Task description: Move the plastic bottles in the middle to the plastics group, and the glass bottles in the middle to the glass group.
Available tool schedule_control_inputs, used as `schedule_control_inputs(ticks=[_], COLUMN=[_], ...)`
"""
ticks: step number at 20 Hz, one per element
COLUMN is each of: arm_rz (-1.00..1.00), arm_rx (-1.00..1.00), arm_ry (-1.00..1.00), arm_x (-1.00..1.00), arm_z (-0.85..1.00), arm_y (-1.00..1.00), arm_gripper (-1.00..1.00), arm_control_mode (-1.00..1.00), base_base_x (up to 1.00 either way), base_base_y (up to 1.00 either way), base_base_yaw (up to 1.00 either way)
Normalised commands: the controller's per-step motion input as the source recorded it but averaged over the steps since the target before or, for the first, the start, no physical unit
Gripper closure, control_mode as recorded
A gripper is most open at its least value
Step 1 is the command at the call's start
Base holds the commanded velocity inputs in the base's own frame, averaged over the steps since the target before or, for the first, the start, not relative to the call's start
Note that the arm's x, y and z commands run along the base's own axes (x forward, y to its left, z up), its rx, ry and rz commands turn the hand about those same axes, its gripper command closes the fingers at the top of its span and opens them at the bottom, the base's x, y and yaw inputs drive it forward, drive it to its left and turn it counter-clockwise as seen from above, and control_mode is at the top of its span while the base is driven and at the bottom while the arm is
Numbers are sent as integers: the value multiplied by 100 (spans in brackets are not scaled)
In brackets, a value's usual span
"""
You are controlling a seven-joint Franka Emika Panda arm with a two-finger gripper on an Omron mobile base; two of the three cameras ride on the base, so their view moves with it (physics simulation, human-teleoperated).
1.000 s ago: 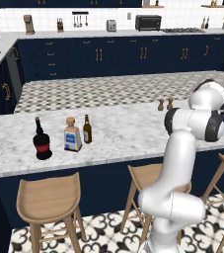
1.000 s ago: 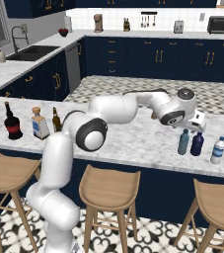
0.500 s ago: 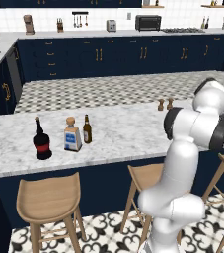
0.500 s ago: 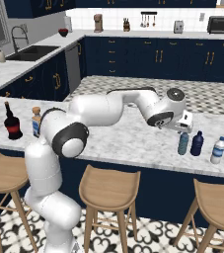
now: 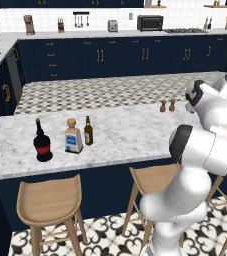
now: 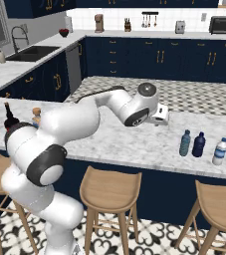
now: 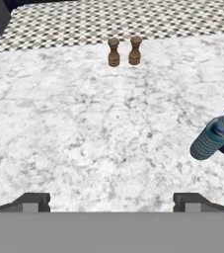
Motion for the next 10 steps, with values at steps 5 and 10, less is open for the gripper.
schedule_control_inputs(ticks=[5, 10], arm_rz=[0, 1], arm_rx=[-12, -10], arm_ry=[0, 0], arm_x=[-17, -38], arm_z=[13, 20], arm_y=[100, 100], arm_gripper=[-100, -100], arm_control_mode=[-100, -100], base_base_x=[0, 0], base_base_y=[0, 0], base_base_yaw=[0, 0])
